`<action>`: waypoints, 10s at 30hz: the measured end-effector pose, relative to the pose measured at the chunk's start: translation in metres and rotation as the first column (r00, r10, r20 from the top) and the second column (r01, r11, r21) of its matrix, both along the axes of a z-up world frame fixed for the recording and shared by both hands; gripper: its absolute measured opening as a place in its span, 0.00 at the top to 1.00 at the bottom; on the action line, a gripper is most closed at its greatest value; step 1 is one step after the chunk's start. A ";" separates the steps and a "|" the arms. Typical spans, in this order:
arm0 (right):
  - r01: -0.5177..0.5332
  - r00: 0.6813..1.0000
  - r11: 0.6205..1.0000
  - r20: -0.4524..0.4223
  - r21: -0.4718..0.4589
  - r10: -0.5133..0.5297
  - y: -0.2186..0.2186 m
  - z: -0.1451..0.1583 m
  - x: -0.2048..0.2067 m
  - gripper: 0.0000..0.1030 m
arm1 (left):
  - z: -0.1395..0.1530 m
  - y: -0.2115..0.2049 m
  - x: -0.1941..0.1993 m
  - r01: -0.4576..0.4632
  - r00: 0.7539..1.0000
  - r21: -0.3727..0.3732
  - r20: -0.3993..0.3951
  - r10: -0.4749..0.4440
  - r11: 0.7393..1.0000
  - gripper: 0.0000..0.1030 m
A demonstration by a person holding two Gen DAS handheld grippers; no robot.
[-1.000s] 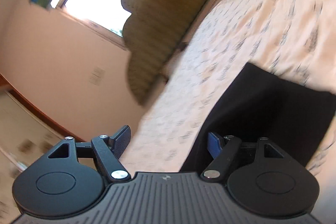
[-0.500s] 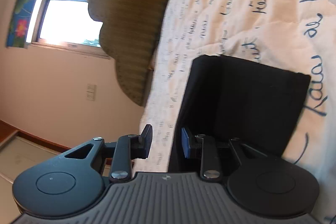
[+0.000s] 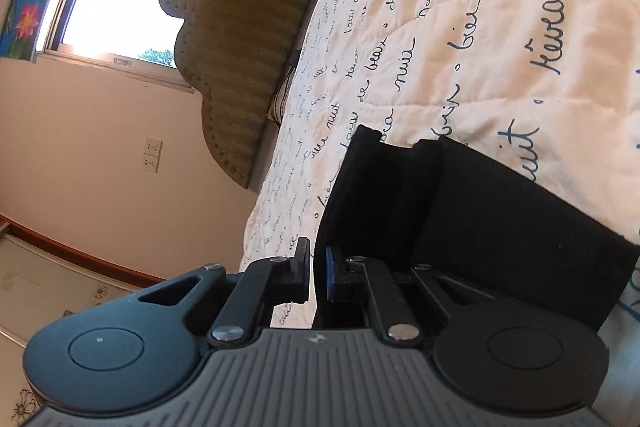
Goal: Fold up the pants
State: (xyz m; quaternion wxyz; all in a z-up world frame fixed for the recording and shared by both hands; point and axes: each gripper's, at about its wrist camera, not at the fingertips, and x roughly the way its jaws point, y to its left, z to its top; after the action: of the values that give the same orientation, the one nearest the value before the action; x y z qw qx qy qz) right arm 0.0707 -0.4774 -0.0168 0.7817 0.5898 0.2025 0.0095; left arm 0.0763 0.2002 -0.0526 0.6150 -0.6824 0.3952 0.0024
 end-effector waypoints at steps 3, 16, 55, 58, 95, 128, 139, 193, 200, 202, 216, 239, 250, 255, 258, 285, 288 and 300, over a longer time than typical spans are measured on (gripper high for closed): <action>-0.023 0.998 0.998 -0.056 0.052 0.026 -0.003 -0.011 0.011 0.91 | 0.000 0.000 0.001 0.000 1.000 -0.008 -0.003 0.000 1.000 0.57; -0.044 0.998 0.998 -0.038 0.044 0.046 0.003 -0.019 0.023 0.92 | 0.013 -0.006 0.010 0.036 0.999 0.107 -0.011 -0.035 0.994 0.97; -0.074 0.997 0.996 -0.006 0.050 0.074 -0.040 0.012 -0.025 0.90 | -0.005 0.009 0.003 0.106 0.993 0.113 0.036 -0.110 0.988 0.85; -0.070 0.996 0.994 -0.052 0.083 0.074 -0.043 -0.004 -0.028 0.90 | -0.006 0.010 0.004 0.110 0.993 0.102 0.033 -0.114 0.989 0.85; -0.010 0.988 1.000 -0.151 0.021 0.013 -0.058 -0.040 -0.043 0.93 | -0.003 0.012 0.013 0.137 0.987 0.163 0.057 -0.148 0.977 0.85; 0.196 0.980 0.965 0.050 -0.173 -0.191 -0.026 0.025 -0.084 0.37 | 0.046 0.134 -0.093 -0.324 0.945 0.365 0.162 0.283 0.873 0.41; -0.010 1.000 0.952 0.001 -0.305 0.011 0.038 -0.017 -0.022 0.39 | 0.039 0.139 -0.055 -0.302 0.953 0.451 0.129 0.273 0.840 0.79; -0.237 0.972 0.941 -0.069 -0.243 0.227 -0.005 0.022 0.013 0.25 | 0.107 -0.196 0.056 0.079 0.771 0.990 0.014 -0.636 0.118 0.10; -0.380 0.925 0.843 -0.187 -0.381 0.332 0.052 0.031 0.043 0.24 | 0.090 -0.117 0.156 0.235 0.871 0.933 -0.078 -0.485 0.273 0.21; -0.405 0.913 0.818 -0.233 -0.409 0.335 0.061 0.021 0.046 0.26 | 0.084 -0.114 0.169 0.219 0.868 0.944 -0.072 -0.492 0.248 0.22; -0.375 0.927 0.823 -0.158 -0.428 0.340 0.057 0.010 0.046 0.26 | 0.055 -0.095 0.176 0.092 0.865 0.970 0.036 -0.501 0.227 0.40; -0.502 0.864 0.351 -0.445 -0.790 0.236 0.109 0.024 0.033 0.05 | 0.079 0.000 0.102 0.090 0.948 0.923 0.036 -0.316 0.375 0.30; -0.453 0.847 0.326 -0.287 -0.829 0.447 0.183 0.063 0.004 0.05 | 0.094 0.082 0.013 -0.128 0.984 0.809 0.176 -0.030 0.574 0.07; -0.541 0.745 0.205 -0.352 -0.815 0.566 0.251 0.051 0.033 0.05 | 0.083 0.087 0.010 -0.116 0.979 0.808 0.190 -0.069 0.578 0.07; -0.613 0.698 0.107 -0.473 -0.783 0.537 0.268 0.023 0.052 0.00 | 0.079 0.081 0.008 -0.125 0.975 0.824 0.207 -0.087 0.553 0.05; 0.016 0.989 1.000 -0.148 -0.018 -0.019 -0.033 -0.007 -0.060 0.00 | 0.127 -0.099 0.002 -0.008 0.847 0.878 0.261 -0.463 0.479 0.05; -0.028 0.988 0.998 -0.150 -0.052 0.020 -0.024 -0.005 -0.043 0.00 | 0.129 -0.117 0.005 0.014 0.831 0.889 0.244 -0.500 0.458 0.05; -0.255 0.966 0.967 -0.037 0.030 0.256 -0.009 -0.003 -0.043 0.00 | 0.128 -0.194 0.026 0.094 0.749 0.918 0.191 -0.634 0.386 0.05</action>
State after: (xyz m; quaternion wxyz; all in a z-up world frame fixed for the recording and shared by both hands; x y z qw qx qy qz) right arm 0.0280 -0.4866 -0.0195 0.7623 0.5686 0.2924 0.1007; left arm 0.1020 0.0061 0.0758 0.9349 -0.1375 0.3027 -0.1243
